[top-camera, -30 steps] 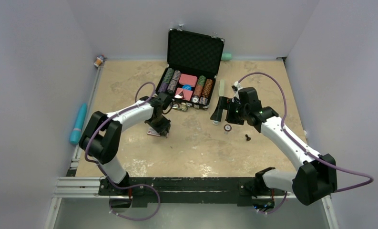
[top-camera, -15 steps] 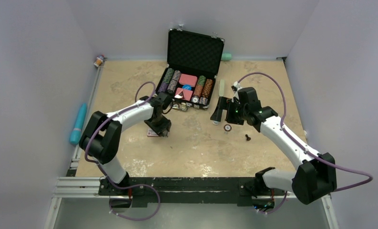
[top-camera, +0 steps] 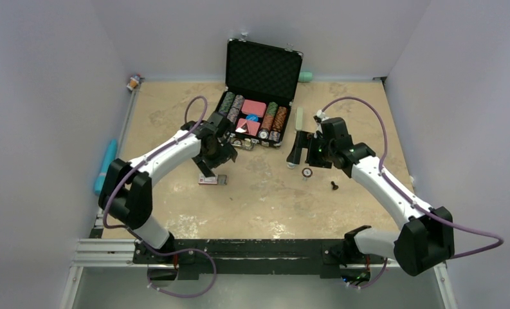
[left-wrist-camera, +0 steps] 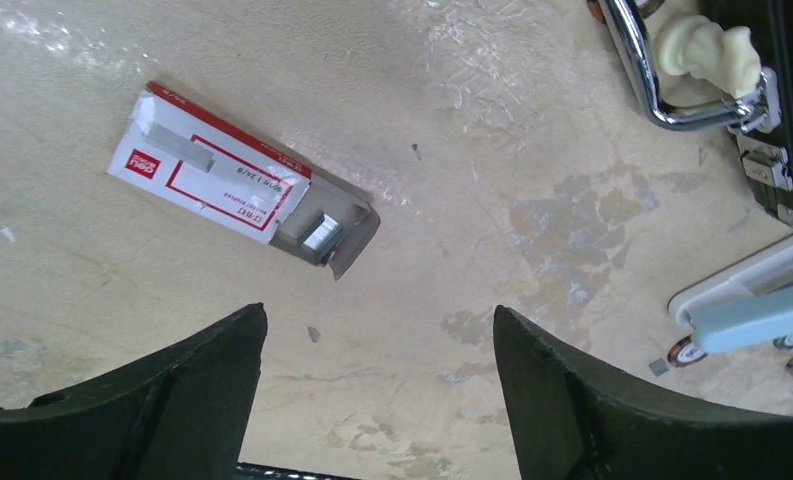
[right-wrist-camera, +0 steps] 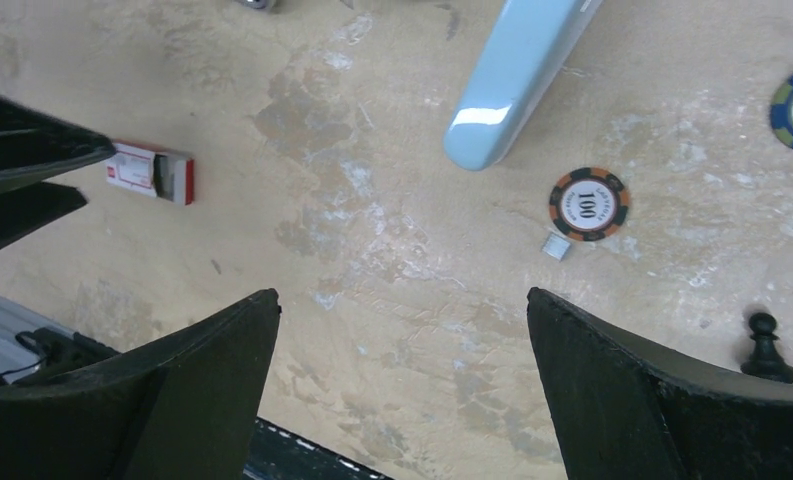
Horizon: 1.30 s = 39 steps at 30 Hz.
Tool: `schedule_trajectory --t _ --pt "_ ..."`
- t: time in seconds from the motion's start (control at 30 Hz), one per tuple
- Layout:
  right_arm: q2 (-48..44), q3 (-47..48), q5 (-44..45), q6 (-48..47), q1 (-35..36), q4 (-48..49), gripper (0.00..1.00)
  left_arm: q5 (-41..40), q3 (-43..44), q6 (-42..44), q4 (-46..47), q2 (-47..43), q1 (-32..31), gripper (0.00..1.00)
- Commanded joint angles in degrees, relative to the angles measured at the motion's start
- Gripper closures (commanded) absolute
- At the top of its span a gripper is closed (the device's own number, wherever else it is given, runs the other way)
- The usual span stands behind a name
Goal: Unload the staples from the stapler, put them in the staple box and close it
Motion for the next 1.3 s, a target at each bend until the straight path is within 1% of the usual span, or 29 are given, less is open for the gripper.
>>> schedule_trajectory --t 0.0,0.07,0.2,0.37,0.53,0.67,0.77,0.87,0.97,1.03,1.27 --pt "-2.06 2.49 8.20 -1.20 0.05 -3.49 0.01 -2.47 1.44 9.06 -3.25 -5.75 0.47 0.12" --pt "-2.67 2.02 10.63 -1.04 0.04 -4.62 0.02 -2.47 0.39 12.57 -2.88 -8.55 0.47 0.12" --pt "-2.91 0.33 14.76 -0.63 0.04 -5.70 0.06 -2.09 -1.45 21.32 -2.01 -13.25 0.48 0.12" --pt "-0.38 -0.47 15.36 2.99 0.12 -5.56 0.13 -4.34 -5.20 31.56 -3.01 -20.54 0.52 0.13" --pt "2.91 0.38 17.45 7.48 0.55 -5.33 0.15 -6.33 -12.29 38.56 -1.98 -31.35 0.50 0.13" --pt "8.52 0.99 14.34 10.87 1.10 -5.14 0.15 -8.21 -15.41 41.03 -2.84 -38.90 0.56 0.11" --pt "12.19 1.15 13.44 12.00 2.15 -3.87 0.19 -9.53 -16.21 40.75 -3.71 -42.15 0.64 0.10" --pt "14.80 1.68 13.46 12.74 2.35 -3.53 0.23 -11.31 -15.59 40.55 -4.82 -42.71 0.73 0.12" --pt "16.22 2.19 14.50 13.80 2.56 -3.78 0.28 -11.44 -15.08 41.64 -5.47 -42.99 0.84 0.12" --pt "16.87 2.12 15.19 14.51 2.91 -3.75 0.33 -10.66 -15.54 42.17 -5.15 -43.60 0.83 0.13" --pt "20.03 2.01 15.99 16.15 3.69 -3.32 0.38 -9.80 -16.84 42.92 -3.52 -44.57 0.84 0.15"
